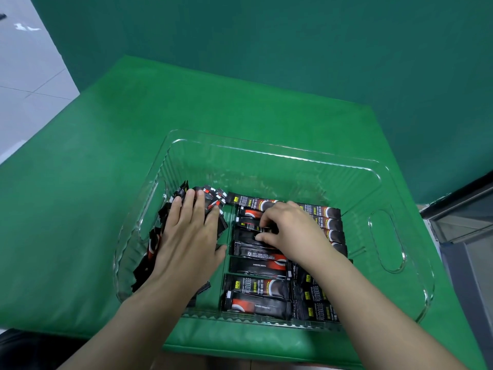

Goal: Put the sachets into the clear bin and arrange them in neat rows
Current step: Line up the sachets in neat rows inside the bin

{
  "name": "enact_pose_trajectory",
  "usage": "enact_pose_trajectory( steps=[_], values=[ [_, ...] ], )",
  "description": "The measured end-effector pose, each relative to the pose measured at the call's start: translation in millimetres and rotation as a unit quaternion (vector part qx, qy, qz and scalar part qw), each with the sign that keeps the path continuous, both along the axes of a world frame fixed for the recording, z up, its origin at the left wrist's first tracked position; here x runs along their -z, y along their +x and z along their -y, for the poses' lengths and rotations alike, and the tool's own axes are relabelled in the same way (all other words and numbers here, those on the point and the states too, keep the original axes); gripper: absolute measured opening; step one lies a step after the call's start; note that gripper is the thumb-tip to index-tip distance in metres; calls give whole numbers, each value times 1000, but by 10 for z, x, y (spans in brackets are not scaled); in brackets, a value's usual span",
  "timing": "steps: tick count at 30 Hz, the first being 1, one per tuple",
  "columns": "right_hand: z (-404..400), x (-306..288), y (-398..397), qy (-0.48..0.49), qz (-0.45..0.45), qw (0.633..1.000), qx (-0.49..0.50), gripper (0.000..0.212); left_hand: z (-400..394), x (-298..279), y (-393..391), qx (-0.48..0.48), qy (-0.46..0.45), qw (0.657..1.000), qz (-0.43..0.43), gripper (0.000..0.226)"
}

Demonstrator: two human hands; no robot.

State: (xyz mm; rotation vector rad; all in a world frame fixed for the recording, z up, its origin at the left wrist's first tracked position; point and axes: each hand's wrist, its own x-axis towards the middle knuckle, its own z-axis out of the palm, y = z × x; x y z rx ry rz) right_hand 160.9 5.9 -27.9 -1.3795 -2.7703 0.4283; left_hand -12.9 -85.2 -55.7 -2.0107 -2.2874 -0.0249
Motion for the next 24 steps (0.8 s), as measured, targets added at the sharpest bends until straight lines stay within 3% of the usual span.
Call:
enact_pose_trajectory(
  steps=[10, 24],
  values=[
    [-16, -21, 8, -10, 5, 1000, 3, 32, 2, -21, 4, -1, -5, 1000, -5, 79],
    [-10, 45, -26, 43, 5, 997, 61, 19, 6, 4, -4, 4, 5, 1000, 0, 79]
  ],
)
